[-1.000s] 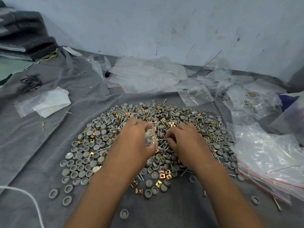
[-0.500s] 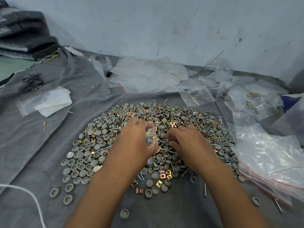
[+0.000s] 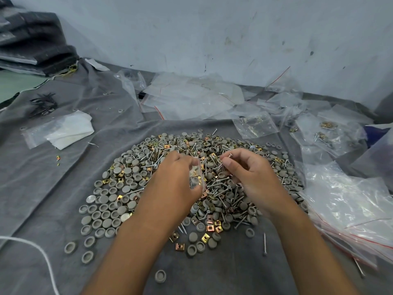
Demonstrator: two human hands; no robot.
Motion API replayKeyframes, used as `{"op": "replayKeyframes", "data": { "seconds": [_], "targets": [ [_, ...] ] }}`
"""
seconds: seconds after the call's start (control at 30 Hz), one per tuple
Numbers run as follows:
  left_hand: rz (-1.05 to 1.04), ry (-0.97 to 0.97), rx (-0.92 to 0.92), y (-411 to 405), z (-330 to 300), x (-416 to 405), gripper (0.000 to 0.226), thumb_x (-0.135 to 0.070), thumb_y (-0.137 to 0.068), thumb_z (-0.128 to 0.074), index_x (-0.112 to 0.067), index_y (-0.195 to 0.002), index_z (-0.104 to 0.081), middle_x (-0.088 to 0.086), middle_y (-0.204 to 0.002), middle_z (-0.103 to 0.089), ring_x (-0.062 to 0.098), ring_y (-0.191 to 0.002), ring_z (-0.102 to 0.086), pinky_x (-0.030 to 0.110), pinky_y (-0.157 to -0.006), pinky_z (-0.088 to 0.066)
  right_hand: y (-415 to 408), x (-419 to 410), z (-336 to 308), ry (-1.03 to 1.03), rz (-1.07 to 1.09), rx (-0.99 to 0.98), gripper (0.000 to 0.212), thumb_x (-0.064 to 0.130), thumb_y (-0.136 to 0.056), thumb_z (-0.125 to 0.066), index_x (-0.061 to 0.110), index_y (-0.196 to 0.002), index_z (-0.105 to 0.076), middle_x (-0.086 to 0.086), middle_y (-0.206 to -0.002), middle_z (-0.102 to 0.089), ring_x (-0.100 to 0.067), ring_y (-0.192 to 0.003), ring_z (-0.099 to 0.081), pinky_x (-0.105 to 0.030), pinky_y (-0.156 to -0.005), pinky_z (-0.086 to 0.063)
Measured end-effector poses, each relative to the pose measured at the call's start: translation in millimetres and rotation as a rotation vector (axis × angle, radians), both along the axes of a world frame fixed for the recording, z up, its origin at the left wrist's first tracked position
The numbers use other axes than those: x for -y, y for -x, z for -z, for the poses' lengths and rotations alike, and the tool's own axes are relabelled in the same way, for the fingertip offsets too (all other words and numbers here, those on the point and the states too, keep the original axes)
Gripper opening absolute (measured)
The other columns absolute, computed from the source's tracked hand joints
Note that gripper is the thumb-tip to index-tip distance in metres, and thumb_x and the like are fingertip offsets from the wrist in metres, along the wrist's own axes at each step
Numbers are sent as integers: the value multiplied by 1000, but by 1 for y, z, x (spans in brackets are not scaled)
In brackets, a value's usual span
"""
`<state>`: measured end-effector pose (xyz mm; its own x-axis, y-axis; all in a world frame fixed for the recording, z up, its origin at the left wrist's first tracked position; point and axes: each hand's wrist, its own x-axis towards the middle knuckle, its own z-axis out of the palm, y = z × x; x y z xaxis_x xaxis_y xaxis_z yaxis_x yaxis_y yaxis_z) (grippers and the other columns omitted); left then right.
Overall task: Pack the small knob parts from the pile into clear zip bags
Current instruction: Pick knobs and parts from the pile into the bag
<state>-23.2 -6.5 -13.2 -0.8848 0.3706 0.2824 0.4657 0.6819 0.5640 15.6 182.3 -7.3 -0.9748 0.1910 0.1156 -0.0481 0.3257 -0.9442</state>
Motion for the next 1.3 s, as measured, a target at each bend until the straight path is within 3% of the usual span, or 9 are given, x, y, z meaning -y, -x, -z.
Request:
{"op": "replayKeyframes", "data": {
  "seconds": [0.1, 0.2, 0.4, 0.6, 0.77, 0.97, 1.07, 1.2, 1.3],
  "targets": [
    [3, -2, -5, -1, 0, -1, 55, -39, -83, -76, -32, -134, -57, -18, -109, -41, 0, -93, -45, 20, -86, -43, 0, 7, -5, 408, -81, -7, 14, 22, -87, -70, 17, -100, -72, 4, -78, -70, -8, -75, -65, -19, -59, -50],
    [3, -5, -6, 0, 1, -1, 56, -38, -82, -78, -32, -133, -57, -19, -108, -41, -3, -91, -44, 20, -84, -42, 0, 10, -7, 485, -86, 4, 20, 28, -74, -74, 20, -93, -75, 0, -81, -73, -8, -73, -65, -18, -56, -48],
    [-7, 13, 1, 2, 2, -1, 55, -39, -81, -78, -33, -131, -57, -18, -106, -41, -2, -88, -42, 21, -81, -40, -3, 20, -5, -31, -119, -58, 8, 22, -91, -73, 27, -96, -74, 8, -88, -76, -2, -78, -69, -15, -67, -52],
    [7, 6, 2, 1, 2, -1, 34, -30, -82, -73, -34, -115, -62, -15, -106, -44, 4, -90, -45, 24, -79, -41, -5, 39, 1, -642, -74, -225, 24, 25, -91, -74, 24, -115, -75, 10, -106, -63, -2, -93, -58, -20, -86, -50],
    [-6, -5, 10, 1, 1, -2, 52, -35, -80, -78, -34, -128, -58, -15, -109, -45, 2, -89, -48, 28, -85, -52, -9, 26, -7, -491, 9, -241, 19, 31, -93, -70, 37, -111, -70, 23, -101, -66, 10, -90, -63, -7, -79, -50],
    [-1, -11, 26, 0, 0, -2, 58, -36, -81, -79, -34, -133, -56, -18, -109, -41, -2, -89, -46, 26, -89, -51, 6, -4, 8, -825, 48, 124, 24, 24, -102, -57, 30, -120, -71, 11, -120, -64, -7, -99, -58, -18, -88, -49],
    [2, -5, 21, 0, 0, -2, 57, -36, -82, -79, -34, -133, -56, -17, -110, -41, 2, -95, -47, 22, -86, -44, 10, 8, 19, -907, -26, 148, 25, 23, -102, -60, 27, -124, -70, 8, -119, -59, -10, -96, -56, -17, -73, -42],
    [5, -3, 22, 0, 0, -1, 55, -36, -83, -78, -33, -133, -56, -16, -110, -41, 3, -95, -46, 23, -86, -44, 11, 14, 21, -976, -10, 184, 28, 23, -99, -65, 22, -128, -67, 3, -125, -57, -19, -108, -60, -37, -92, -52],
    [3, -12, 31, 0, -1, 0, 55, -35, -83, -78, -33, -133, -56, -17, -110, -41, 3, -95, -47, 28, -90, -52, 9, 15, 23, -1001, 20, 165, 17, 23, -97, -68, 22, -115, -69, 3, -116, -59, -18, -100, -60, -36, -84, -53]
  ]
}}
